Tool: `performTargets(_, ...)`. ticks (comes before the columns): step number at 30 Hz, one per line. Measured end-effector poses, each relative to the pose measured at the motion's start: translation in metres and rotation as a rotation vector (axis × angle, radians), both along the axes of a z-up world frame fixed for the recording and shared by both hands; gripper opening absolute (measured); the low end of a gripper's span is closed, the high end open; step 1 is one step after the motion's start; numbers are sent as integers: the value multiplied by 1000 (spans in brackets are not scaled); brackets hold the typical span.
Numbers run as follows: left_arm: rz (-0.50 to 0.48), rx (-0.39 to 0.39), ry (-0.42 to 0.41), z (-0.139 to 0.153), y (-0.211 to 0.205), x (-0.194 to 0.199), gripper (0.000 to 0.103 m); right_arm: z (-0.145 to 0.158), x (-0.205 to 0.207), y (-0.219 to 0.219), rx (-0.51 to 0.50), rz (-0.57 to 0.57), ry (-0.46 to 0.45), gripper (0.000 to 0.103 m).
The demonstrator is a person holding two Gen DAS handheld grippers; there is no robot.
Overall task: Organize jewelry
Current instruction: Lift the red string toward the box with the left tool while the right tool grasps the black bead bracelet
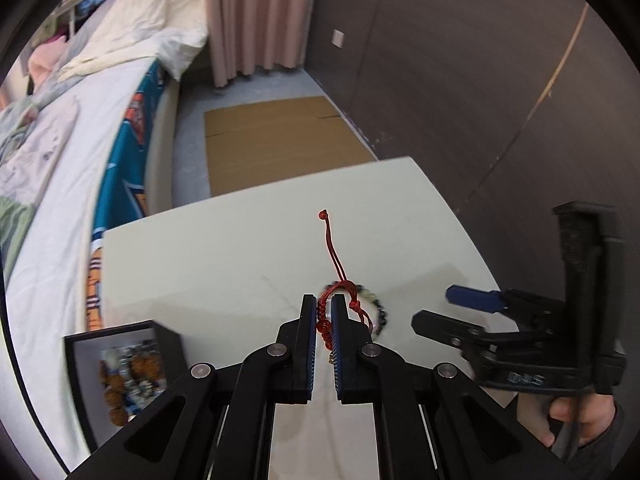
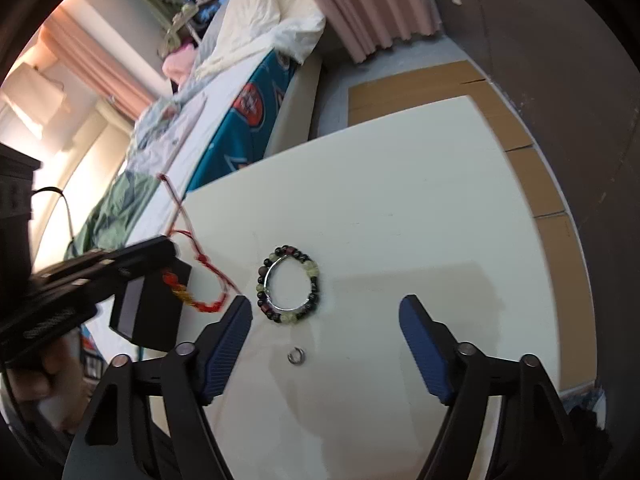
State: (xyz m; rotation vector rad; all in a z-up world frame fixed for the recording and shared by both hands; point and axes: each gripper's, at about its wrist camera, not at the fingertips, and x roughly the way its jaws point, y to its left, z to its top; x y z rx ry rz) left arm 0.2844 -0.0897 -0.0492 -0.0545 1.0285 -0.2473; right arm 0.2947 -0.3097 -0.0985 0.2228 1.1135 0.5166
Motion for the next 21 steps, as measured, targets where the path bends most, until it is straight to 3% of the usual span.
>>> performTargets(7, 69, -10, -21, 7, 37, -6, 7, -12, 11, 27, -81, 38, 26, 55)
performTargets(15, 125, -34, -45, 16, 70, -19, 7, -19, 20, 55, -227, 64, 11, 53)
performTargets(16, 131, -37, -50, 18, 74, -21, 7, -19, 20, 58, -244, 72, 11, 48)
performTargets(18, 144, -45, -58, 20, 81, -27, 7, -19, 18, 60, -258, 86, 33, 8)
performTargets(21, 162, -60, -65, 22, 93, -34, 7, -17, 14, 57, -238, 81, 43, 8)
